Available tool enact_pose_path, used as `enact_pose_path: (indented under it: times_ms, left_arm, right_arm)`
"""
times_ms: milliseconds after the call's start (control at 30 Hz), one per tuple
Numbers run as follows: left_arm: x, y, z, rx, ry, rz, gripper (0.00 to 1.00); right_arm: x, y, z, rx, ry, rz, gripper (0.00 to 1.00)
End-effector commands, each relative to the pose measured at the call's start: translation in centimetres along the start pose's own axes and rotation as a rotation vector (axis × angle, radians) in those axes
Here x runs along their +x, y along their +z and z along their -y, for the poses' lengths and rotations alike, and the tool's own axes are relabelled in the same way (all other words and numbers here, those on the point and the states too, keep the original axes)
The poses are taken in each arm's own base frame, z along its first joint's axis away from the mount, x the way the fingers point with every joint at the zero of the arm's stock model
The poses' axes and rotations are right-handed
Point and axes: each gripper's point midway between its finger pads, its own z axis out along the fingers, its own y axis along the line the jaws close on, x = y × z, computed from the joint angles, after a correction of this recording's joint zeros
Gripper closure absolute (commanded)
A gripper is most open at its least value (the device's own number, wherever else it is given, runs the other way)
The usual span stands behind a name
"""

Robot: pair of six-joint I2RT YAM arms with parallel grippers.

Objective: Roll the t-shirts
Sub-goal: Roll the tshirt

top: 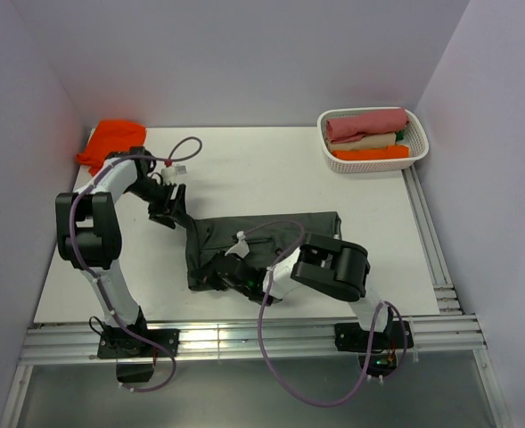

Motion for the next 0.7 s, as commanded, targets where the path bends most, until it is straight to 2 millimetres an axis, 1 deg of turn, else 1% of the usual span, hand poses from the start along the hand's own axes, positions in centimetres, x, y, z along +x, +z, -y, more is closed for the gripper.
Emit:
enact_pose_path:
  times_ms: [0, 67, 200, 233, 433, 467, 533, 633, 667]
  left_arm:
    - [1.2, 0.8, 1.2, 0.081, 0.037, 0.004, 0.34]
    - [1.6, 1.7, 1.2, 0.106, 0.011, -0.005, 0.34]
    - [1.9, 3.3, 0.6, 0.123, -0.034, -0.007, 0.36]
    - [1.6, 3.5, 0.5, 0.121, -0.044, 0.002, 0.37]
    - [1.7, 5.7, 0.0, 0.082, -0.077, -0.024, 0.43]
    - [1.5, 6.1, -0.2, 0.071, -0.076, -0.021, 0.47]
    - [1.5, 6.7, -0.4, 0.043, -0.083, -0.035, 0.52]
    - [1.5, 7.1, -0.5, 0.003, -0.071, -0.053, 0.67]
    - [1.3, 6.9, -0.4, -0.012, -0.062, -0.049, 0.77]
  right_arm:
    - [0.2, -0.3, 0.6, -0.076, 0.109, -0.031, 0.95]
    - [0.1, -0.5, 1.1, -0.084, 0.141, -0.032, 0.95]
    - [0.0, -0.5, 1.2, -0.104, 0.173, -0.032, 0.96]
    - [0.1, -0.4, 1.3, -0.105, 0.174, -0.035, 0.96]
    - [-0.2, -0.3, 0.8, -0.126, 0.18, -0.031, 0.96]
    - [-0.2, -0.3, 0.6, -0.129, 0.178, -0.032, 0.96]
    - [-0.3, -0.2, 0.6, -0.122, 0.166, -0.032, 0.96]
    - [-0.3, -0.2, 0.6, -0.1, 0.134, -0.028, 0.96]
    - [-0.4, -0.1, 0.5, -0.096, 0.128, -0.023, 0.96]
